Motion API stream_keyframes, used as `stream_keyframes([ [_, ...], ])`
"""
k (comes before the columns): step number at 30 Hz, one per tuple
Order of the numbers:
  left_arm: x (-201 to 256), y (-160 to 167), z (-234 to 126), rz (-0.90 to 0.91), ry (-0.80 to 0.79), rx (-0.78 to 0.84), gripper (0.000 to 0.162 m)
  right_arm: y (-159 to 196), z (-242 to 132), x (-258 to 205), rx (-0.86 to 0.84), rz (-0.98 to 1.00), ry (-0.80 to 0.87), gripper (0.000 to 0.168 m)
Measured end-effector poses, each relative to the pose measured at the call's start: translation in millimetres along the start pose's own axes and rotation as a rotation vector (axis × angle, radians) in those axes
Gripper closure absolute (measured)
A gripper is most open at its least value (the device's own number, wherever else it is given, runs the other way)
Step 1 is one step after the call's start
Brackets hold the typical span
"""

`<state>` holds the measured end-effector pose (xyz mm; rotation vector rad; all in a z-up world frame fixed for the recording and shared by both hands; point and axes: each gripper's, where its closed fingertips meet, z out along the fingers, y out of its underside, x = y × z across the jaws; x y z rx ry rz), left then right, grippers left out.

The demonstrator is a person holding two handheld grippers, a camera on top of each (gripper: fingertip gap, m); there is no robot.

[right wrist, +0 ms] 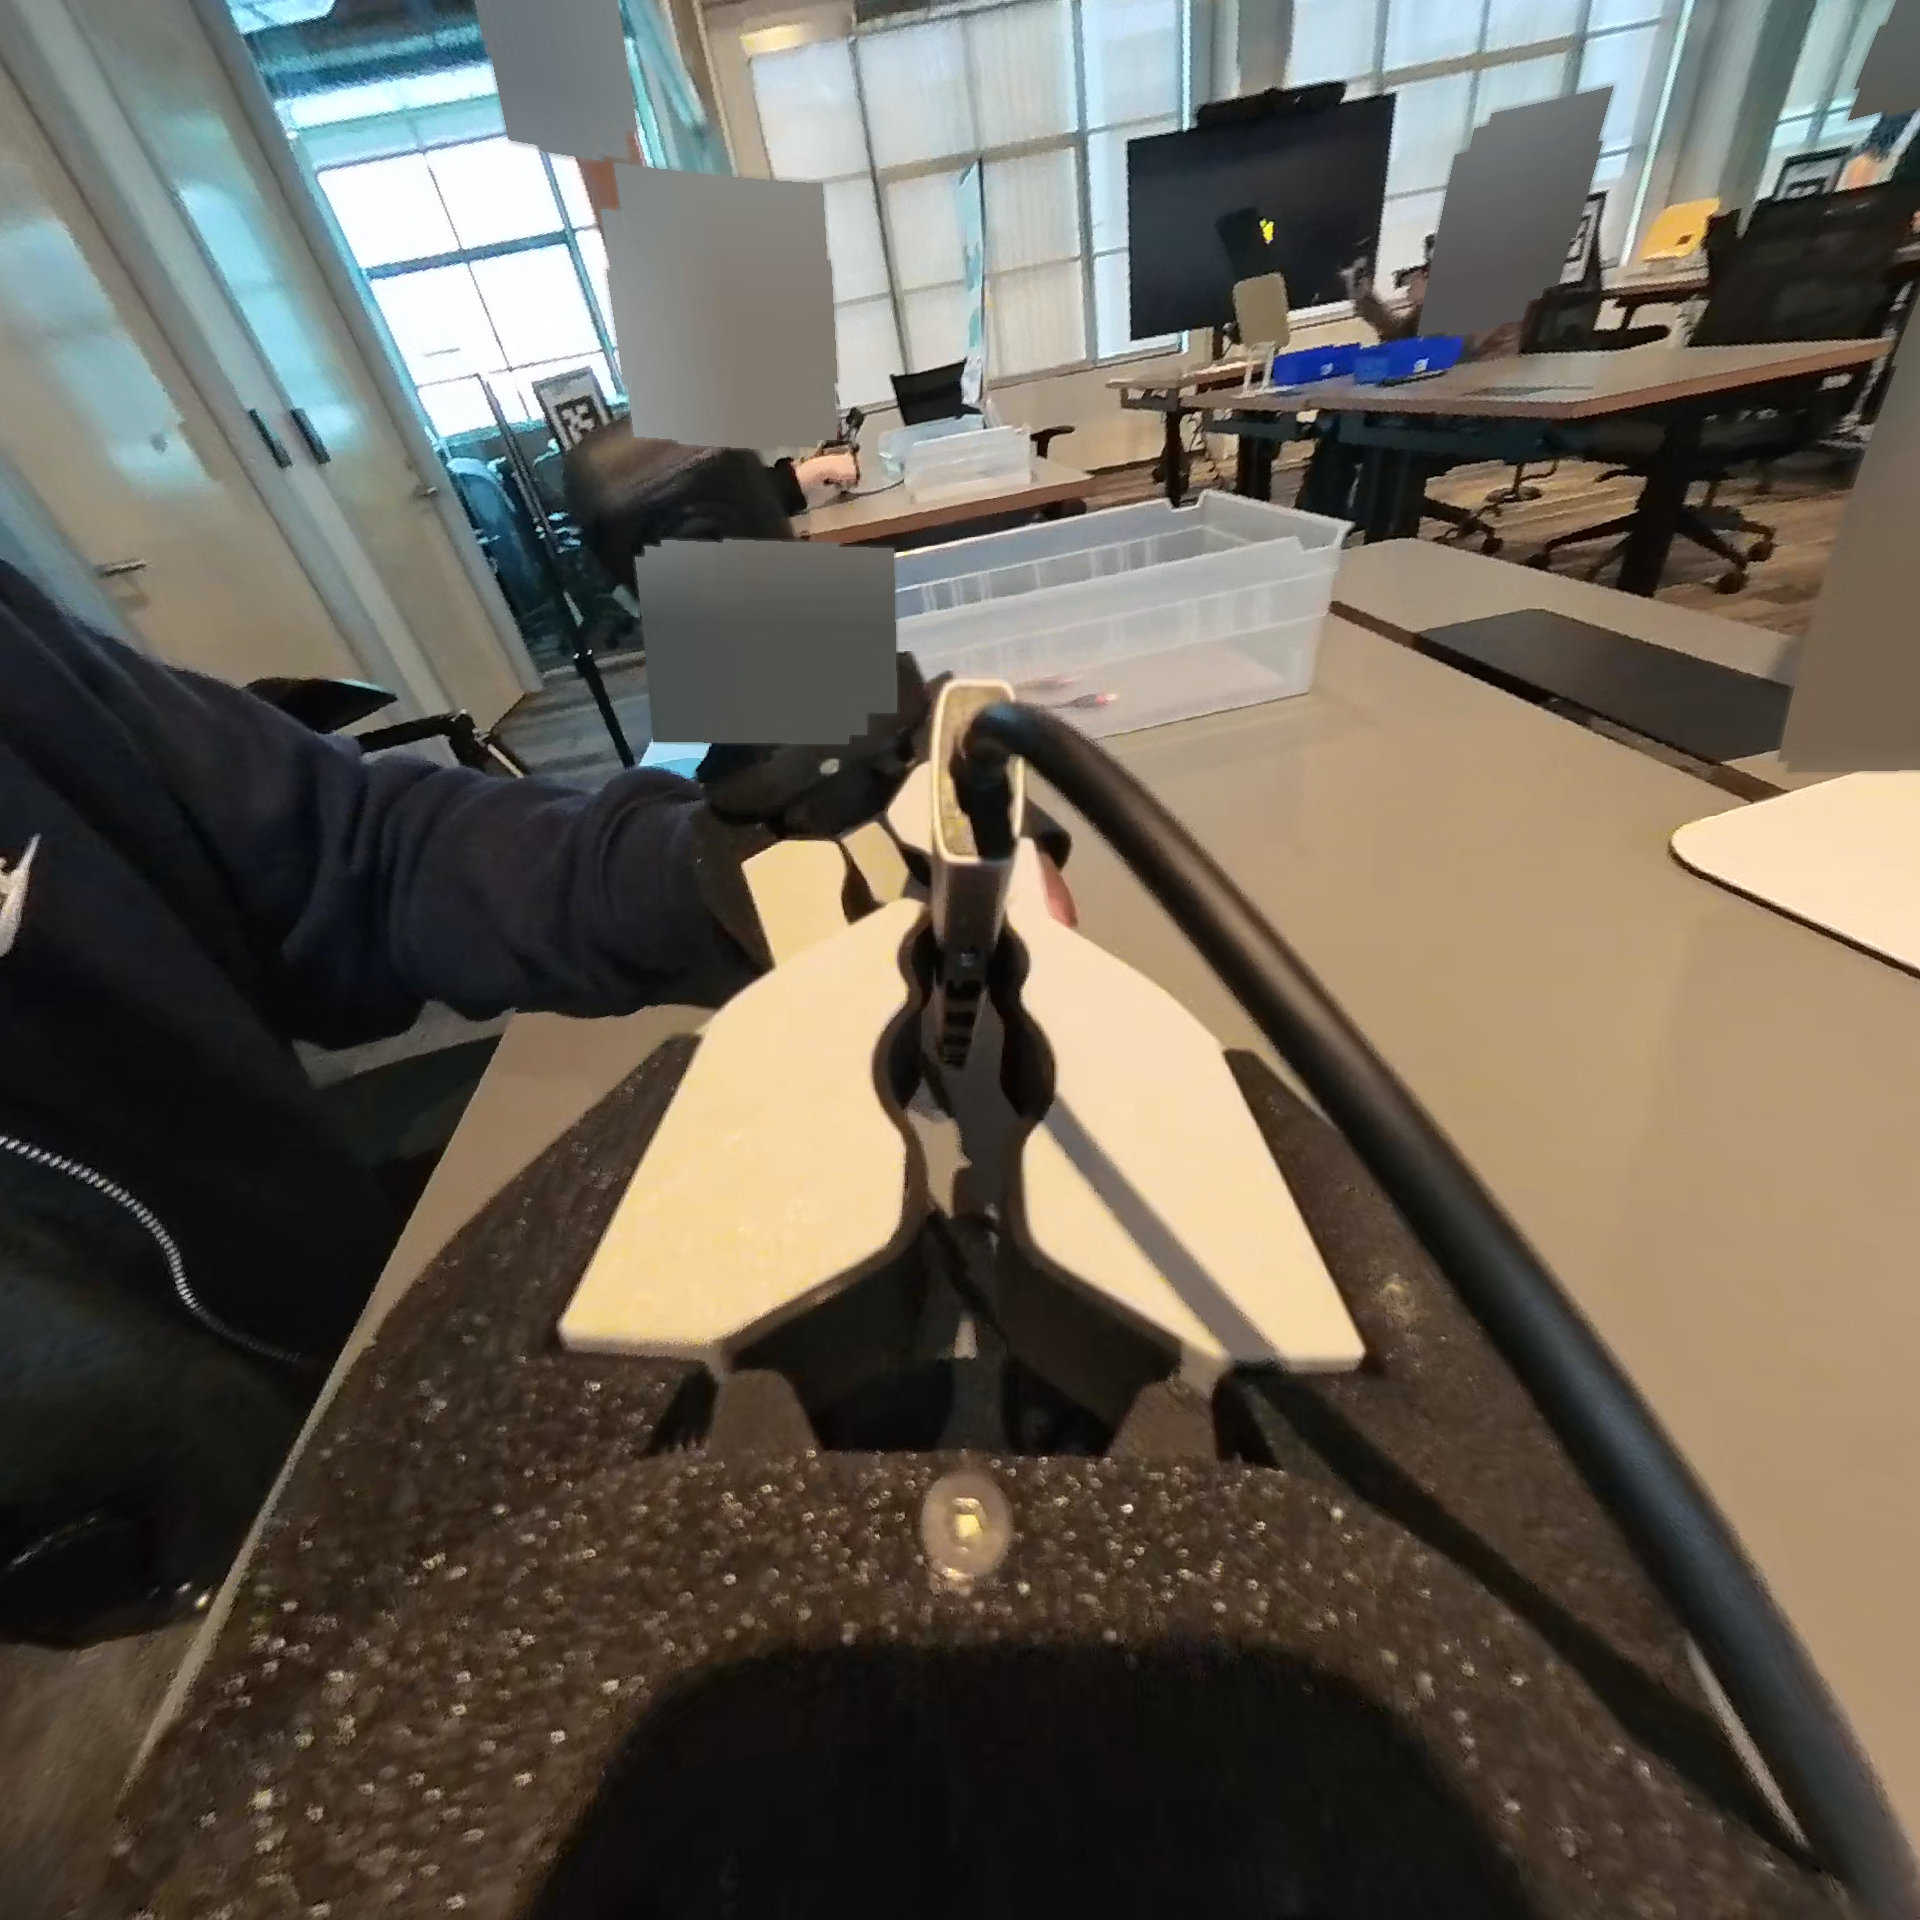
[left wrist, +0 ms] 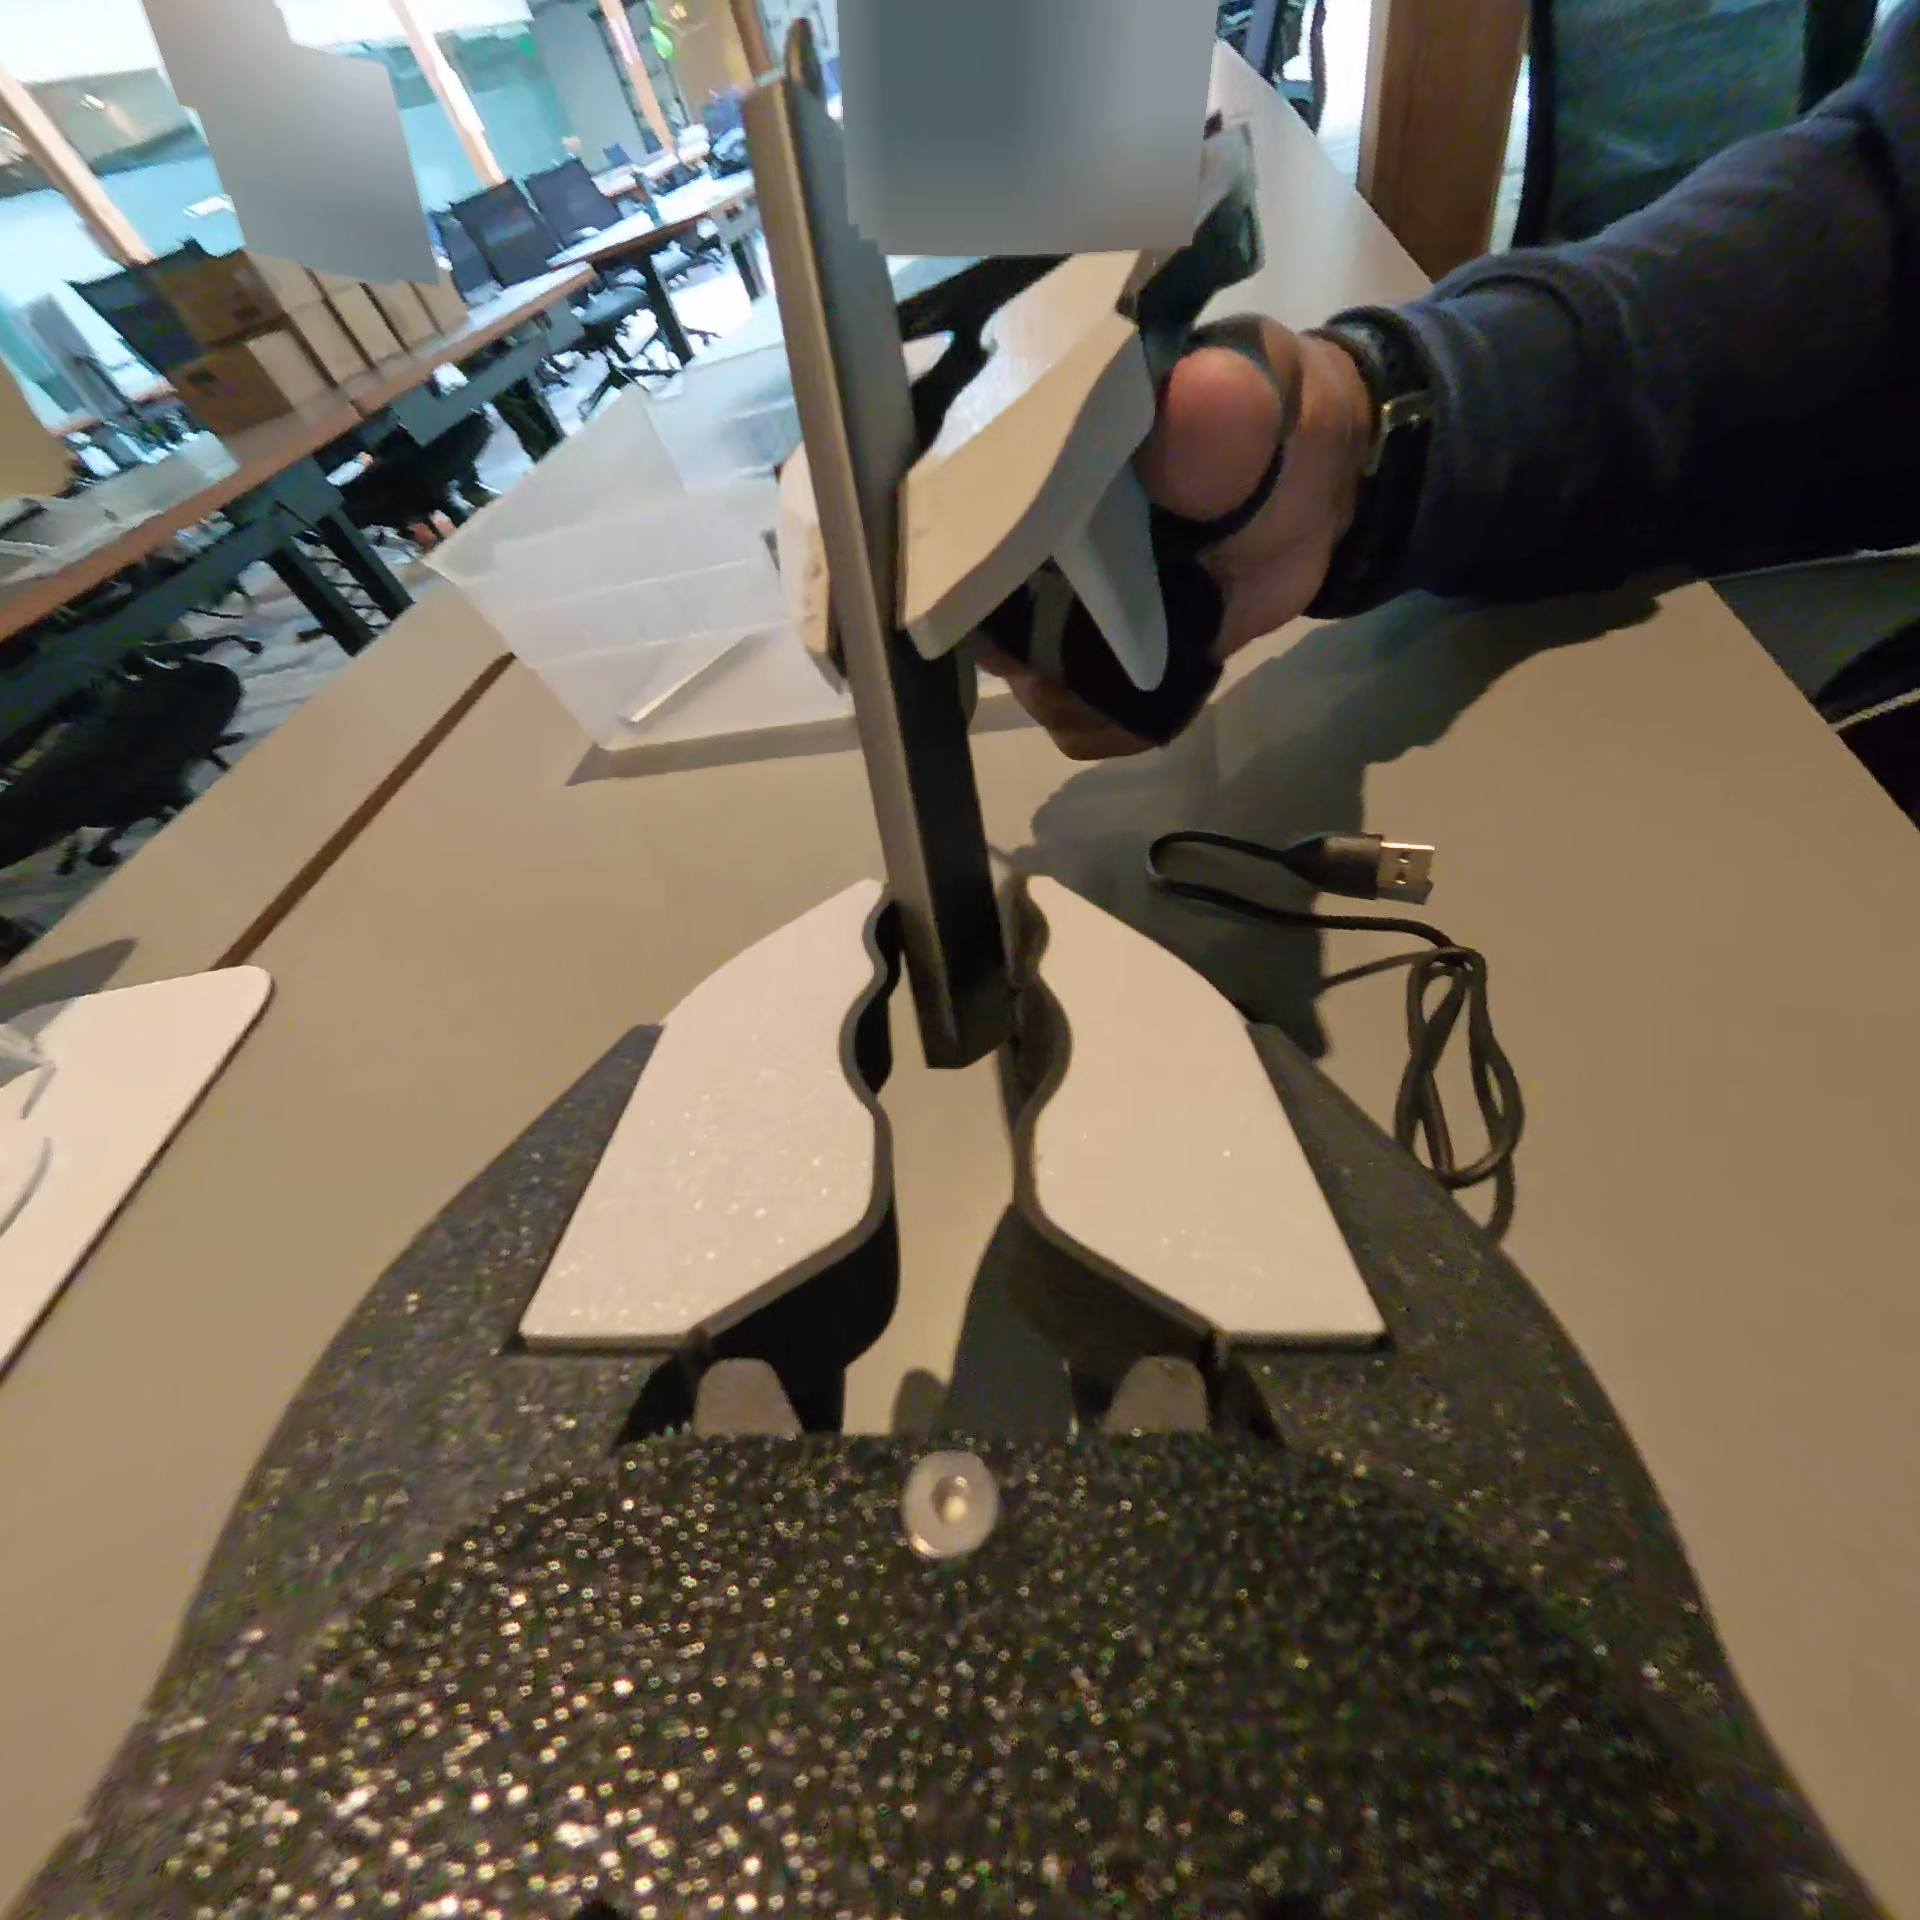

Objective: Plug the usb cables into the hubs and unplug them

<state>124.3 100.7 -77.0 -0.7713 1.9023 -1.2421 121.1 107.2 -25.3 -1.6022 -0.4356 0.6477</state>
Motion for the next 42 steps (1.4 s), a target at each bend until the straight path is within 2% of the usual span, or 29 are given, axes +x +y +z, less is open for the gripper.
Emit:
stream_keyframes([
  [5, 12, 3, -3, -0.131, 0.147, -0.010, 0.149, 5, 2, -6, -0.033, 0.000, -0.044, 0.158],
  [8, 11, 0, -6, -0.229, 0.188, 0.030, 0.152, 5, 2, -7, -0.030, 0.006, -0.045, 0.157],
  [12, 9, -4, -4, -0.335, 0.208, 0.086, 0.153, 4, 1, 3, -0.024, 0.033, 0.007, 0.147],
  [16, -8, -13, -10, -0.483, 0.165, 0.200, 0.153, 13, 0, 17, -0.098, 0.001, 0.100, 0.147],
  [21, -51, -16, -37, -0.627, 0.007, 0.360, 0.153, 58, 7, 20, -0.373, -0.092, 0.146, 0.151],
  [24, -59, -12, -42, -0.614, -0.029, 0.349, 0.153, 93, 9, 11, -0.574, -0.191, 0.100, 0.159],
  [27, -56, -13, -40, -0.587, -0.029, 0.324, 0.153, 115, 8, 5, -0.700, -0.326, 0.072, 0.163],
  [34, -48, -10, -31, -0.556, -0.007, 0.278, 0.153, 114, 15, -2, -0.673, -0.345, 0.042, 0.157],
  [42, -42, -10, -27, -0.540, 0.016, 0.261, 0.153, 131, 19, 2, -0.724, -0.345, 0.050, 0.158],
])
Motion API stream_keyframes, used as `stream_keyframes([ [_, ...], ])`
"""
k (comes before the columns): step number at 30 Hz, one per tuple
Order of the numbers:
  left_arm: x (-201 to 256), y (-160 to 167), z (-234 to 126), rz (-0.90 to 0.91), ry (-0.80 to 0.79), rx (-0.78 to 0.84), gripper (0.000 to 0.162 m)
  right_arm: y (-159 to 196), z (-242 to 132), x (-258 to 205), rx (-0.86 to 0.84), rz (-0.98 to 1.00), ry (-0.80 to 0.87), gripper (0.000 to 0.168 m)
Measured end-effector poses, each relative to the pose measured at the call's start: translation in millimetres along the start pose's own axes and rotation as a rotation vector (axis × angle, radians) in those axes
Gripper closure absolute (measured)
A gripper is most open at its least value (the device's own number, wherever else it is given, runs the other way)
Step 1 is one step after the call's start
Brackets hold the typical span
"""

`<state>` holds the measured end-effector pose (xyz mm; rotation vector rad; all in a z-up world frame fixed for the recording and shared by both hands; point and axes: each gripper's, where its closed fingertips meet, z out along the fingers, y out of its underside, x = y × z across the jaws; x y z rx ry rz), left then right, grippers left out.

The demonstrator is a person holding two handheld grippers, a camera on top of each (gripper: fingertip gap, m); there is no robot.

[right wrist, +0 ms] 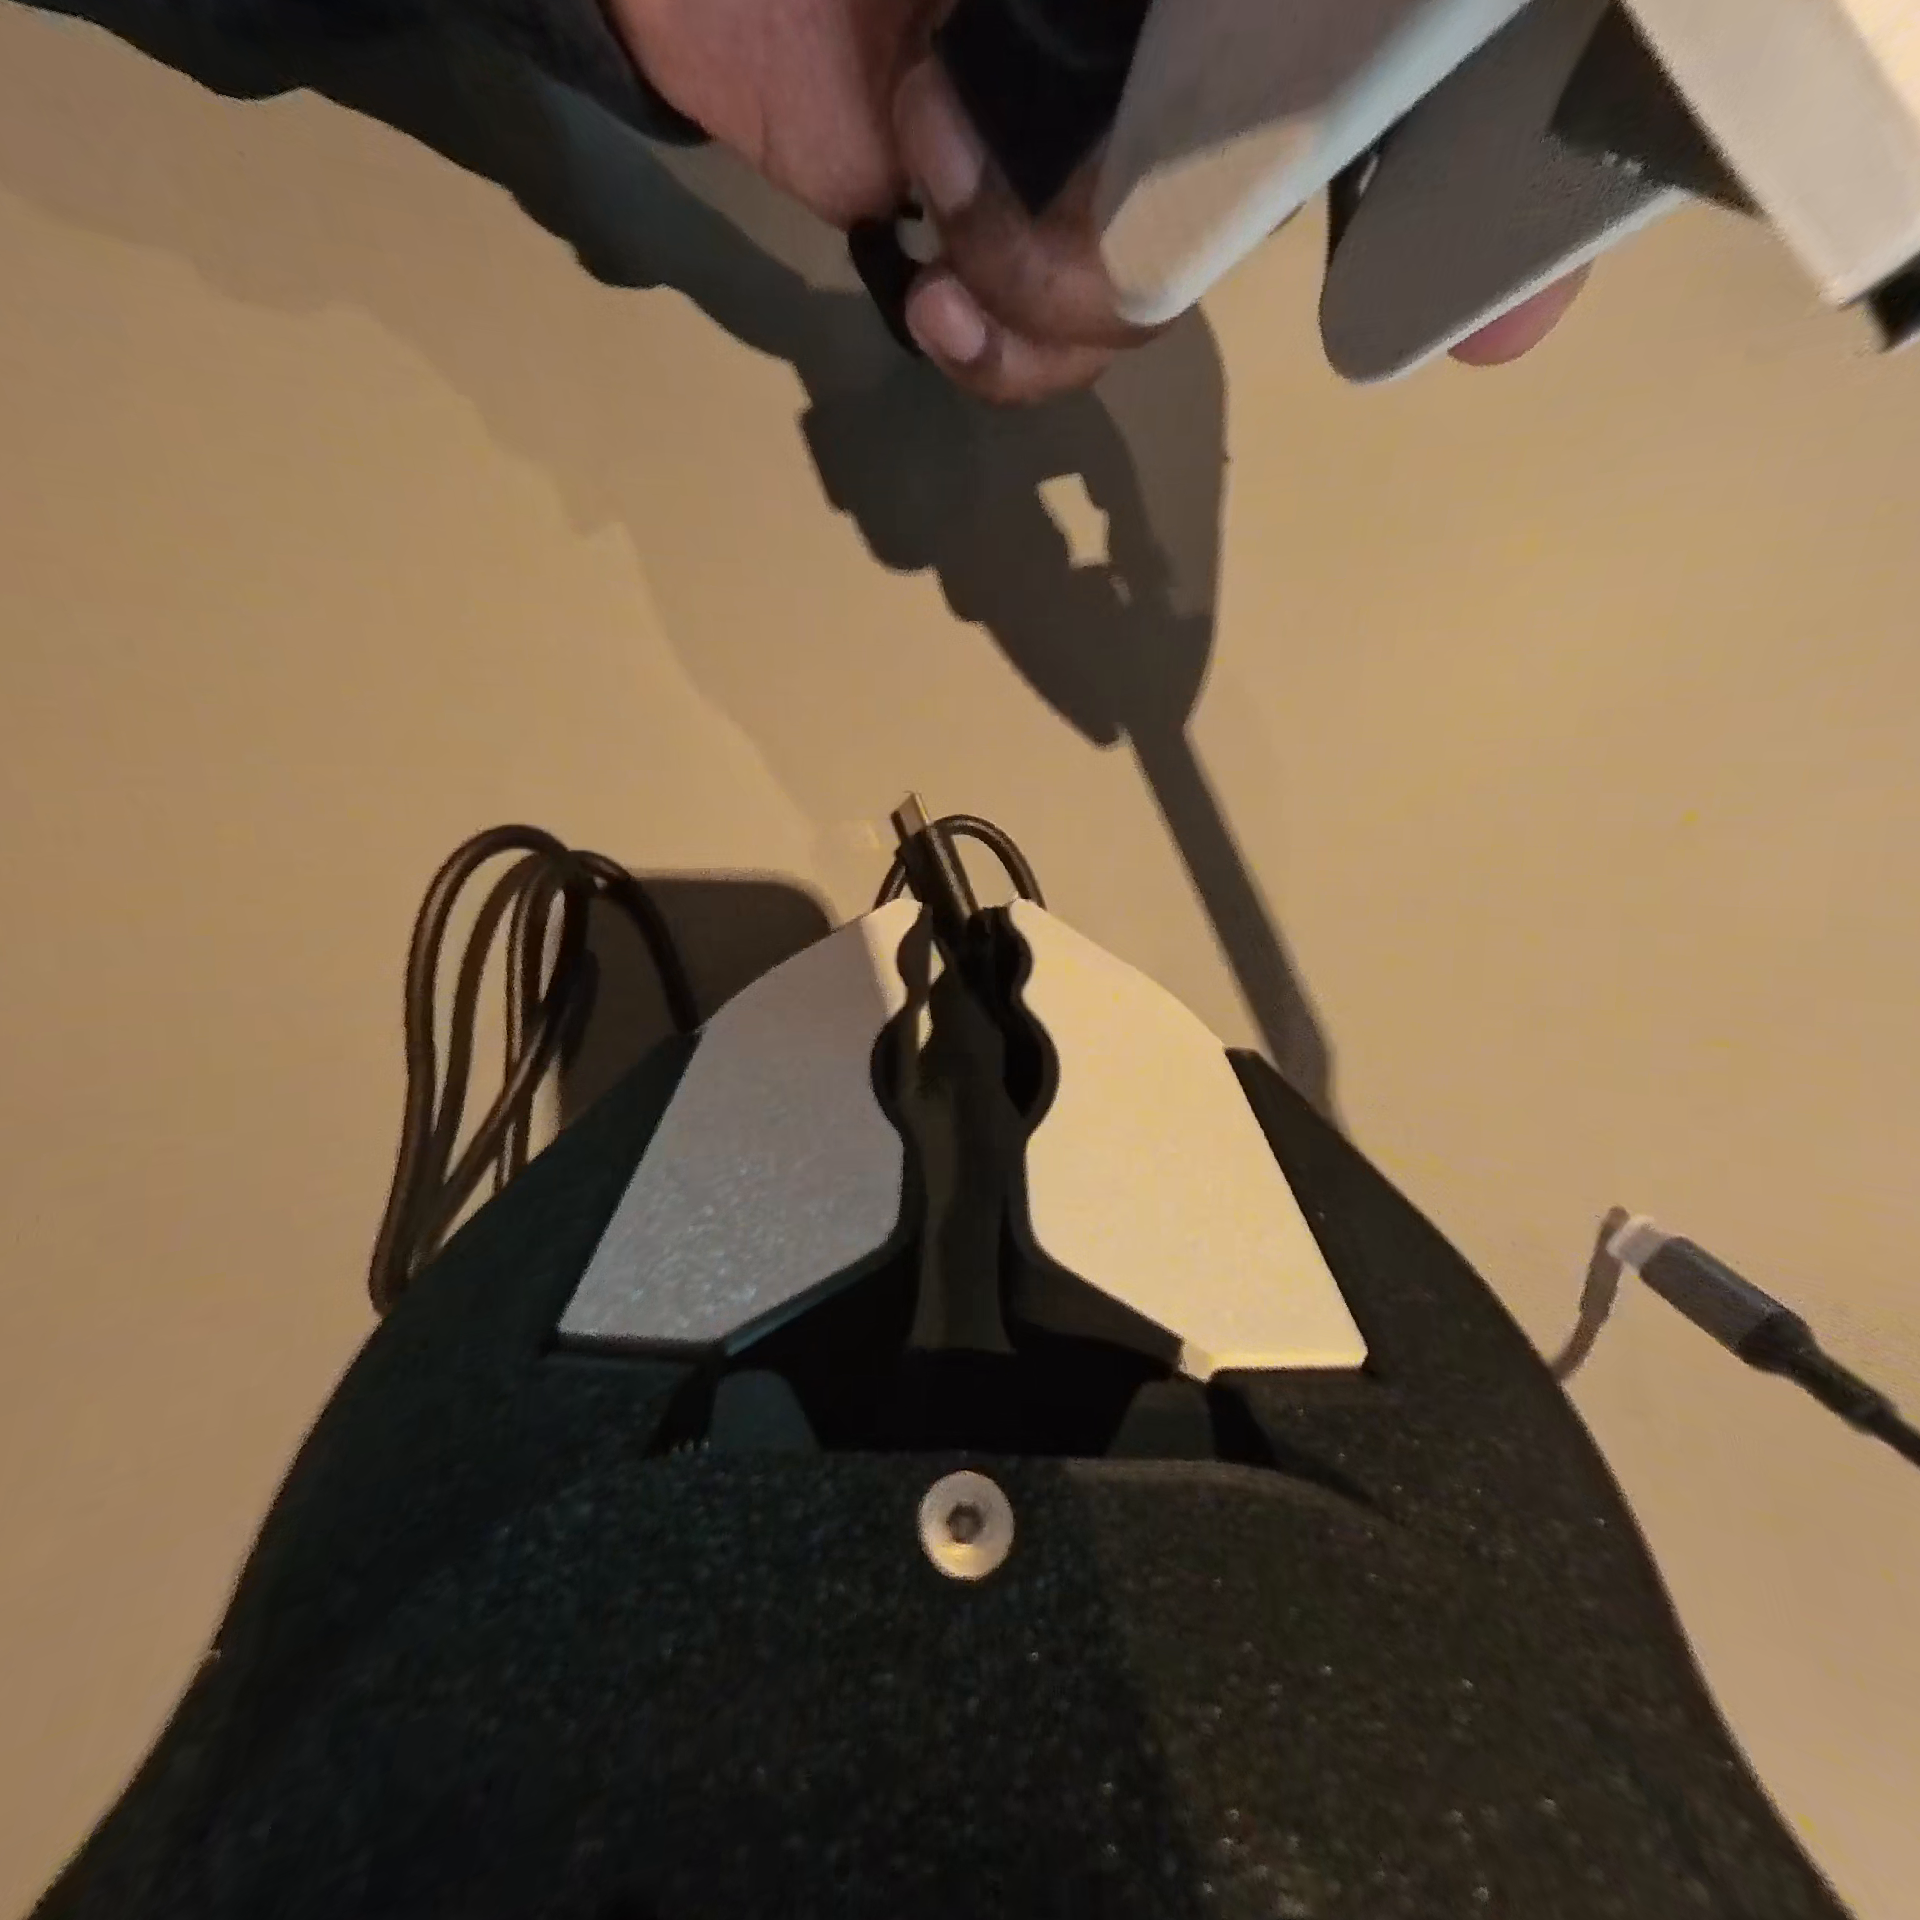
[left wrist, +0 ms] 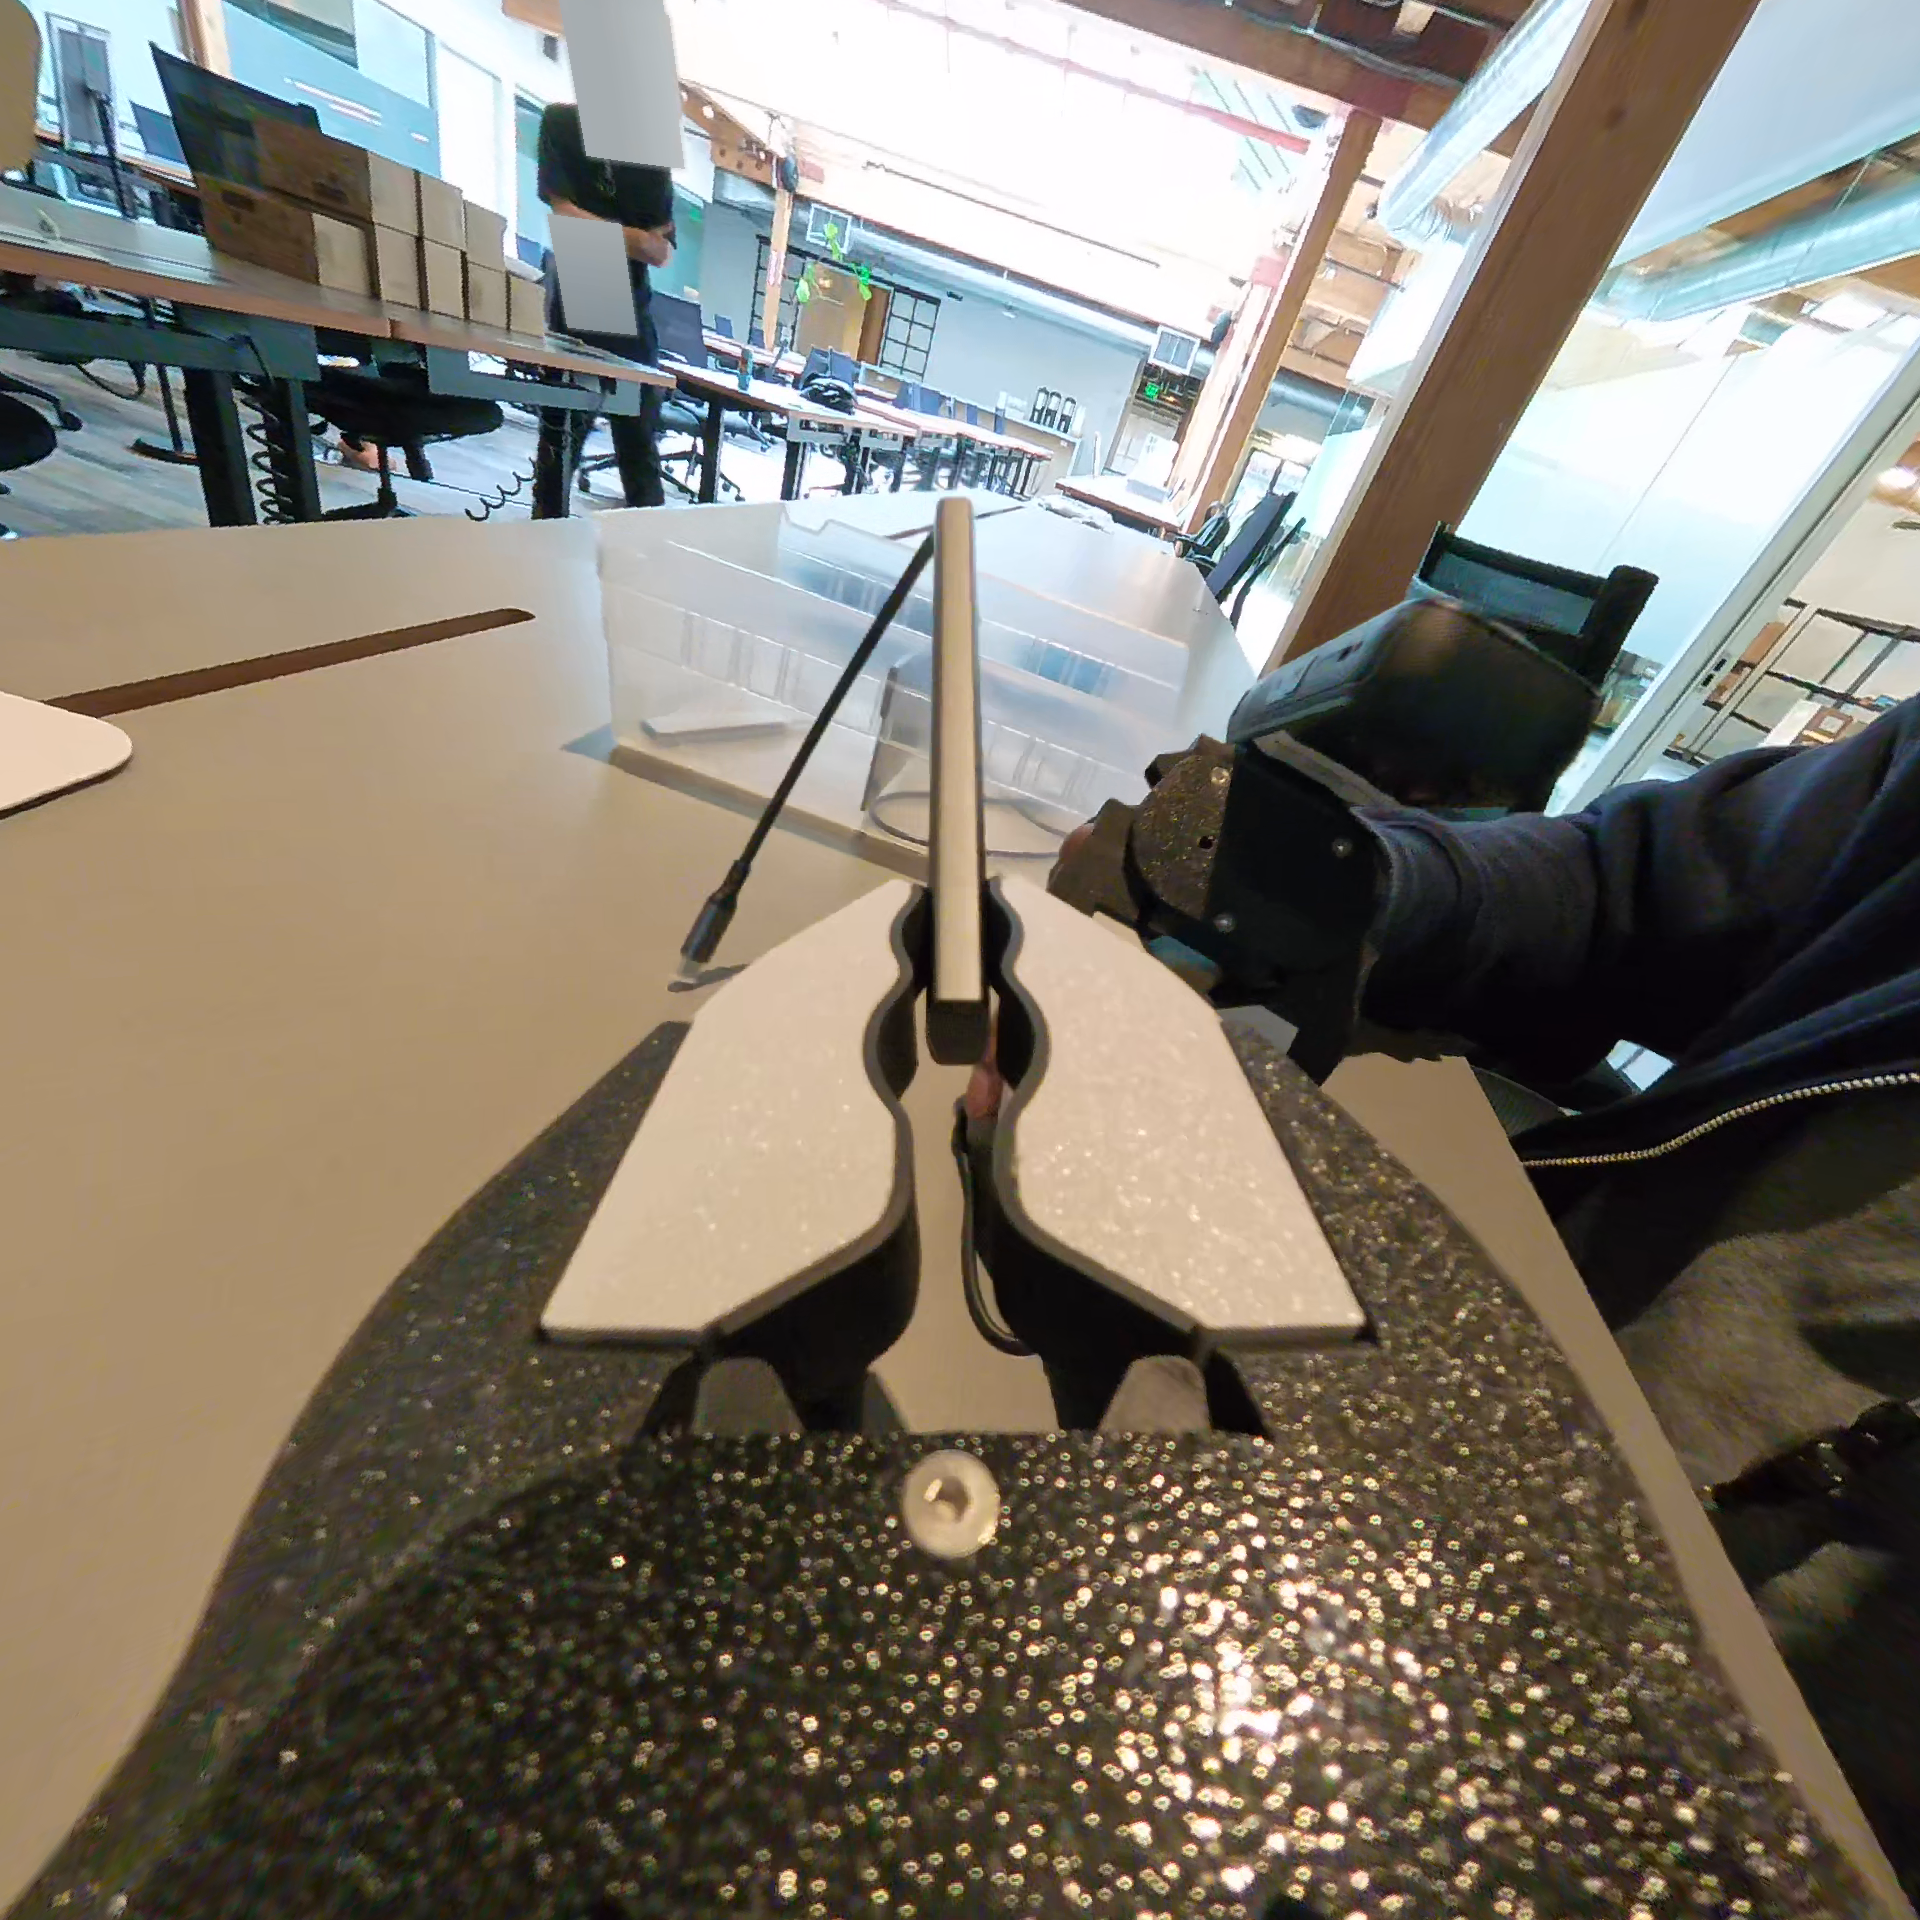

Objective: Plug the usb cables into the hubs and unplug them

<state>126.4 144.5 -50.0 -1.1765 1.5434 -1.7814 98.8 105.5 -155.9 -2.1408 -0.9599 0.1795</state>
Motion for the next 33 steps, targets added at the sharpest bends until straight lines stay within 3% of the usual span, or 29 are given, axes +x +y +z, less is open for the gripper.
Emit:
stream_keyframes([
  [8, 2, -1, 1, -0.029, 0.015, 0.016, 0.153, -5, -3, 11, 0.042, 0.065, 0.038, 0.151],
  [16, 9, -4, 4, -0.113, 0.090, 0.076, 0.153, -57, -68, 61, 0.627, 0.441, 0.088, 0.150],
  [21, 14, 2, 10, -0.133, 0.124, 0.059, 0.153, -67, -94, 71, 0.812, 0.524, 0.070, 0.154],
  [28, 21, 10, 11, -0.184, 0.202, 0.002, 0.153, -71, -99, 68, 0.830, 0.491, 0.088, 0.157],
  [33, 27, 25, 15, -0.112, 0.203, -0.117, 0.153, -74, -98, 61, 0.806, 0.440, 0.088, 0.160],
])
